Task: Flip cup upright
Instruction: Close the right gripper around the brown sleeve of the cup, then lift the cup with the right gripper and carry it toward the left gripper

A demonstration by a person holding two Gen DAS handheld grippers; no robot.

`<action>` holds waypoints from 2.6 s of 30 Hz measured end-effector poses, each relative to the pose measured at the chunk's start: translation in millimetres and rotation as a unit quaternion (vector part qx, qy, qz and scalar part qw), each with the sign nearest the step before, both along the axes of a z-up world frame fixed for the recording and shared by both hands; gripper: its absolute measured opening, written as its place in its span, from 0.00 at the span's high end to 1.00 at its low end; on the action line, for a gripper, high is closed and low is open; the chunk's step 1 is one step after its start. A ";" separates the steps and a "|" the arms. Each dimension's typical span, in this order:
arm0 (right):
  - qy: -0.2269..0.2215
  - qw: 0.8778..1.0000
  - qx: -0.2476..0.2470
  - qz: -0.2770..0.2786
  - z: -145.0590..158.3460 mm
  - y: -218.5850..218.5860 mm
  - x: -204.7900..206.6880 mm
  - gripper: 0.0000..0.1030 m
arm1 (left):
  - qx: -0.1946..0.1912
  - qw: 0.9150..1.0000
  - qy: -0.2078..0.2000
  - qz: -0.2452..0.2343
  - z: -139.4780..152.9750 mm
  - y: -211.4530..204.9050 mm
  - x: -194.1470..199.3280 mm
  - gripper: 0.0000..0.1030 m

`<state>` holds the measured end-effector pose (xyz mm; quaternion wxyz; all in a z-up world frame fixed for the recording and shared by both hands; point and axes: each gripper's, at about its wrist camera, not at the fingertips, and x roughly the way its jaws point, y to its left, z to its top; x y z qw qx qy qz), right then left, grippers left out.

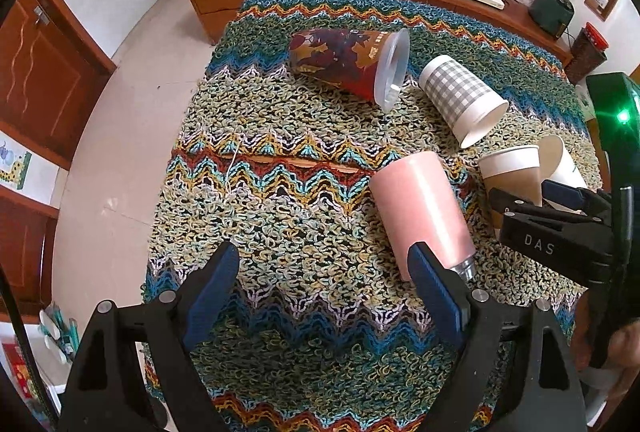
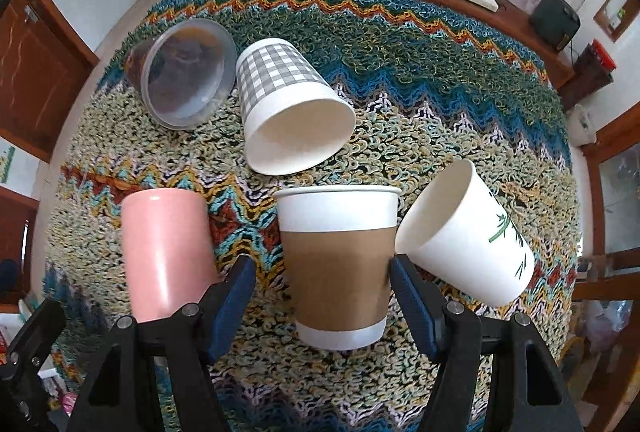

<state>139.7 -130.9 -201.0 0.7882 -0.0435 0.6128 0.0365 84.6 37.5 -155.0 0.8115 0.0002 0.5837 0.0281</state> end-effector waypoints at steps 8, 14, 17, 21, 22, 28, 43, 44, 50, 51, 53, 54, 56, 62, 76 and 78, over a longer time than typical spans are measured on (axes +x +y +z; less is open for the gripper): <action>0.009 1.000 -0.007 -0.001 -7.3 4.1 6.6 0.42 | -0.002 1.000 -0.007 0.011 3.8 7.6 -1.3 0.14; 0.007 1.000 -0.003 -0.006 -5.0 1.7 2.0 0.43 | 0.004 1.000 -0.008 0.017 6.9 16.6 -8.0 0.14; 0.012 1.000 0.007 -0.015 -0.7 -3.2 -2.4 0.44 | 0.006 1.000 -0.010 0.016 9.1 19.8 -11.4 0.14; 0.012 0.999 0.016 -0.030 9.4 -11.6 -13.3 0.44 | 0.011 1.000 -0.013 0.008 11.9 21.4 -17.3 0.14; 0.012 0.999 0.019 -0.036 12.6 -15.0 -17.5 0.44 | 0.011 1.000 -0.014 0.005 12.2 21.5 -19.3 0.14; 0.018 0.997 0.048 -0.064 25.6 -34.1 -45.3 0.44 | 0.020 1.000 -0.009 -0.018 10.9 14.8 -27.2 0.14; 0.045 0.988 0.122 -0.084 36.1 -38.2 -138.3 0.44 | 0.030 0.998 -0.013 -0.057 18.2 -13.5 -55.5 0.14; 0.044 0.988 0.124 -0.081 36.5 -36.3 -140.4 0.44 | 0.031 0.998 -0.012 -0.054 17.4 -13.9 -58.4 0.14; 0.041 0.987 0.140 -0.069 33.6 -33.2 -159.4 0.44 | 0.037 0.999 -0.003 -0.023 10.3 -11.3 -77.3 0.14; 0.039 0.987 0.140 -0.066 32.8 -31.9 -162.4 0.44 | 0.038 0.999 -0.002 -0.020 9.3 -10.6 -79.8 0.14; 0.035 0.988 0.140 -0.060 30.9 -30.2 -166.4 0.44 | 0.041 0.999 0.002 -0.009 5.1 -9.9 -86.7 0.14; 0.034 0.988 0.141 -0.059 28.3 -29.0 -168.7 0.44 | 0.040 0.999 0.003 -0.005 3.5 -9.8 -89.3 0.14; 0.035 0.986 0.147 -0.064 21.2 -27.2 -171.8 0.44 | 0.042 0.999 0.007 0.003 -1.3 -10.1 -95.4 0.14; 0.037 0.985 0.150 -0.072 -0.7 -21.8 -173.1 0.44 | 0.044 0.999 0.018 0.013 -11.5 -12.5 -106.3 0.14; 0.039 0.989 0.135 -0.035 -12.7 -4.9 -172.0 0.38 | 0.040 0.999 0.022 0.025 -13.3 -7.1 -115.7 0.14; 0.040 0.988 0.143 -0.034 -10.9 -4.6 -174.1 0.36 | 0.038 0.999 0.019 0.024 -11.2 -6.9 -115.8 0.14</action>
